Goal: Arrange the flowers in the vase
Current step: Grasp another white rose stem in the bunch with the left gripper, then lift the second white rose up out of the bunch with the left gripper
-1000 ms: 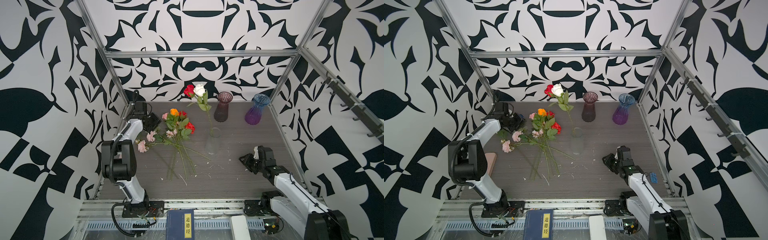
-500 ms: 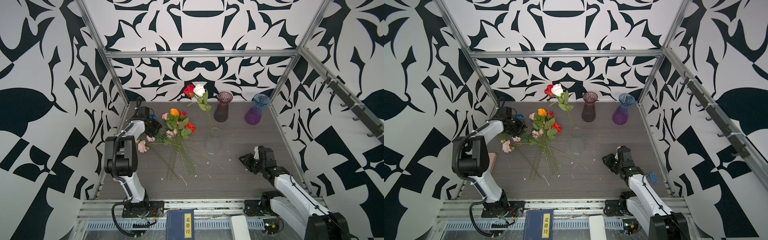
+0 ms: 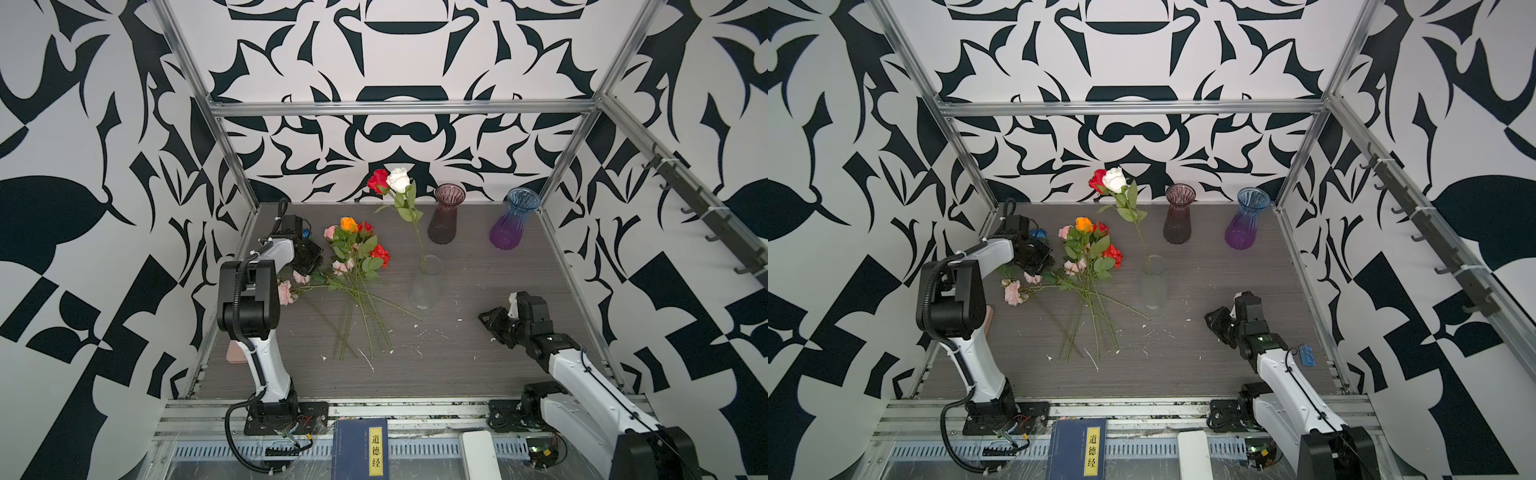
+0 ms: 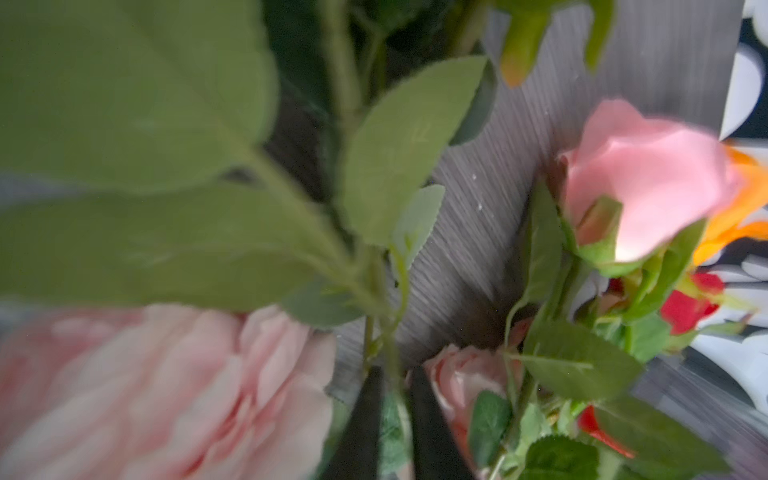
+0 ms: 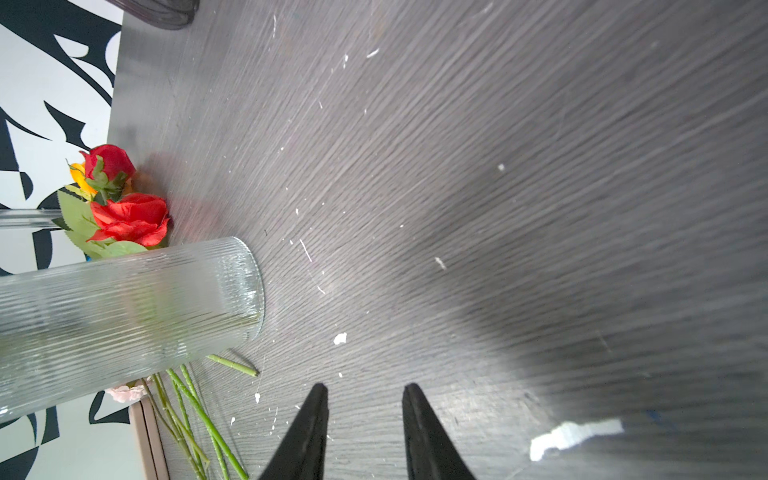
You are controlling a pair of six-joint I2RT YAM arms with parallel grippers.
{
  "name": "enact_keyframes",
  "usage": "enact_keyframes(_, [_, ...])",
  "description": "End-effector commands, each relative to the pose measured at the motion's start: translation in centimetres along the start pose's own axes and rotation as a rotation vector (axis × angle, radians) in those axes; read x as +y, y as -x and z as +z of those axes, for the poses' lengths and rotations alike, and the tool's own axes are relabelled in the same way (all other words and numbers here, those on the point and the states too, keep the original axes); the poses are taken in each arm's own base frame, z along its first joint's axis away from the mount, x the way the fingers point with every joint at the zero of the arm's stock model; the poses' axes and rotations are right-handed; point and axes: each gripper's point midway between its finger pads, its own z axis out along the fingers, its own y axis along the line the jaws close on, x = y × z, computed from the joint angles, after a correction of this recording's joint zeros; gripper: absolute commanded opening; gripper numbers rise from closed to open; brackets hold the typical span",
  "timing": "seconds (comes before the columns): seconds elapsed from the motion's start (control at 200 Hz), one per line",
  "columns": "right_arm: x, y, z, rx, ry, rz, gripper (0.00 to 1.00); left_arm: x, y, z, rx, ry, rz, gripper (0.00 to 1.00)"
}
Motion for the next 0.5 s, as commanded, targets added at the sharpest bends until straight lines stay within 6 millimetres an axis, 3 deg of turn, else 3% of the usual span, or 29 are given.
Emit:
enact_keyframes(0.0, [0.1,0.5,0.0,-0.024,0.006,0.004,0.34,-2.1,0.8,-1.0,-0.028,-0.052,0.018,0.02])
enact_keyframes(0.26, [0.1,0.5,-0.2,-0.031,0.009,0.005,0.34,-5.3,1.6,-6.5,-0.109,-0.138,0.069,0.00])
enact_keyframes(0.39, [0.1,0.5,-0.3,-0.031,0.009,0.004,0.34,-7.8,1.7,-11.2,-0.187,-0.242,0.094,0.00])
enact_keyframes(0.495, [0.1,0.5,-0.3,-0.032,0.010,0.004,0.34,-10.4,0.7,-15.4,-0.234,-0.328,0.133,0.00])
